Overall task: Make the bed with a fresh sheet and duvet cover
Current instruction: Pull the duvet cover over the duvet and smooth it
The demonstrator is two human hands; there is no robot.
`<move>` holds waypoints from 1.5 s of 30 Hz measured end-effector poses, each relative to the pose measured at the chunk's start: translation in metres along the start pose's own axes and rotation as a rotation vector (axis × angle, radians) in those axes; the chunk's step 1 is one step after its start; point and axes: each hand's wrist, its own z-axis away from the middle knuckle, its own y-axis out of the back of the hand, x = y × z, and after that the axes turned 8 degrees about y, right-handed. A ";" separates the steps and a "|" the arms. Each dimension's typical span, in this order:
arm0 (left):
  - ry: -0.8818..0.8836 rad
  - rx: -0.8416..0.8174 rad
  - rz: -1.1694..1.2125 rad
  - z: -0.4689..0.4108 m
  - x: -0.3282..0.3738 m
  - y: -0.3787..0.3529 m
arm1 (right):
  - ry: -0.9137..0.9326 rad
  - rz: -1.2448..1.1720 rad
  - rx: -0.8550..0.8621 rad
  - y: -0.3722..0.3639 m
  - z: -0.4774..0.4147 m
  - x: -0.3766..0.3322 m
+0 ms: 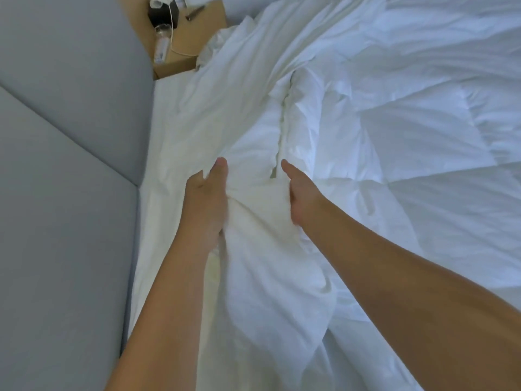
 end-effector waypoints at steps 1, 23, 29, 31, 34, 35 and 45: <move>0.055 0.015 0.006 -0.005 -0.002 0.008 | 0.025 -0.043 0.003 -0.007 -0.003 -0.004; -0.332 -0.070 -0.512 -0.075 0.047 -0.059 | 0.267 0.499 -0.243 0.017 -0.014 -0.024; -0.299 -0.336 -0.510 -0.052 0.054 -0.046 | 0.253 0.021 -0.140 -0.008 -0.071 -0.071; -0.232 -0.420 -0.594 -0.054 0.060 -0.037 | 0.274 -0.014 -0.017 -0.018 -0.089 -0.083; -0.013 -0.554 -0.837 -0.067 0.073 -0.038 | 0.361 0.142 0.115 -0.024 -0.105 -0.085; 0.052 -0.557 -0.844 -0.075 0.076 -0.044 | 0.395 0.210 0.128 -0.023 -0.109 -0.082; -0.156 -0.022 -0.520 -0.150 0.047 -0.129 | 0.503 0.547 -0.037 0.017 -0.119 -0.076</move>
